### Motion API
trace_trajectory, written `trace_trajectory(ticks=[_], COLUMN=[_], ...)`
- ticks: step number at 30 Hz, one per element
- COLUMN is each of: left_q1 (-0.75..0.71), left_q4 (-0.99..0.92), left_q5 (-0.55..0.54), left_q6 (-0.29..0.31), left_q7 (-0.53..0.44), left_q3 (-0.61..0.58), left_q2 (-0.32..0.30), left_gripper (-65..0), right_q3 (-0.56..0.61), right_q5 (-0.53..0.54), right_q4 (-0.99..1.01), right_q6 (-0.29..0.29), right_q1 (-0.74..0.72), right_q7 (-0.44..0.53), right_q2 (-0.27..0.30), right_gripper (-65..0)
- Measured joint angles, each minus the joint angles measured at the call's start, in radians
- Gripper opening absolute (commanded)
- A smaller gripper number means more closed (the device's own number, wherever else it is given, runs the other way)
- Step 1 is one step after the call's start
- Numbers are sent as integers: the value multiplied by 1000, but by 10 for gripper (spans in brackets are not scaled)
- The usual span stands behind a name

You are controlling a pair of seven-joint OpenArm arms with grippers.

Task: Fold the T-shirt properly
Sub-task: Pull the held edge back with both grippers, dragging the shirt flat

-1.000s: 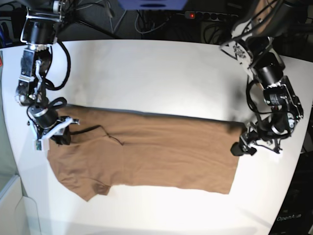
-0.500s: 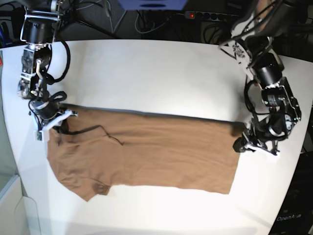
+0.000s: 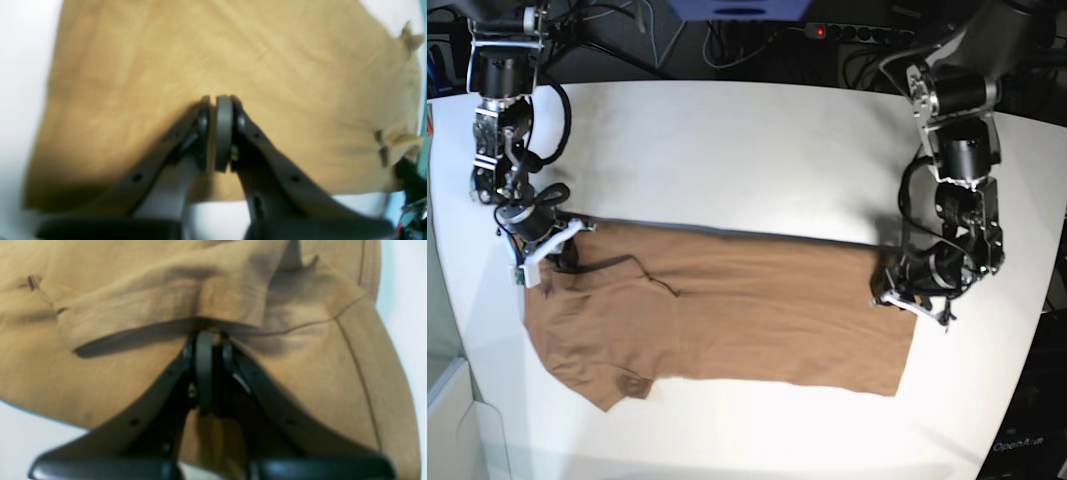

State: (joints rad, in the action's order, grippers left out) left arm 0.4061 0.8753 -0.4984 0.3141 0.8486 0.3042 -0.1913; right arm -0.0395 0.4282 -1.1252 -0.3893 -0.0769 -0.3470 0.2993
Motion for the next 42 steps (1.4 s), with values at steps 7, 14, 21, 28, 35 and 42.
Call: trace_trajectory(ticks=[7,14,21,28,35,42], left_q1=[-29,-22,-70,-106,-153,-233], left_q4=[2,3,32,41,49,146], left_q5=[-30,-41,10,8,-21,-23], left_q6=[15,18,38,55,64,57], left_q7=[40,16,-47,-97,-154,-156], left_q3=[-68,-220,-251,-248,-248,-248], left_q2=[-71,-122,-136,-139,-145,-150], left_gripper=[-626,-627,-627,-627,-627,-627], right_q3=[0,-5,-10,-13,-13,-13], right_q5=[8,20,35,54,45,43], right_q4=[21,21,5,-7,-145,-173], right_q6=[-2,-3,-8,-12,0,0], right_q1=[0,38,117,190,305,351], right_q7=[18,76,163,245,211,226], right_q2=[3,3,17,20,20,20], right_gripper=[-625,-627,-628,-628,-630,-630])
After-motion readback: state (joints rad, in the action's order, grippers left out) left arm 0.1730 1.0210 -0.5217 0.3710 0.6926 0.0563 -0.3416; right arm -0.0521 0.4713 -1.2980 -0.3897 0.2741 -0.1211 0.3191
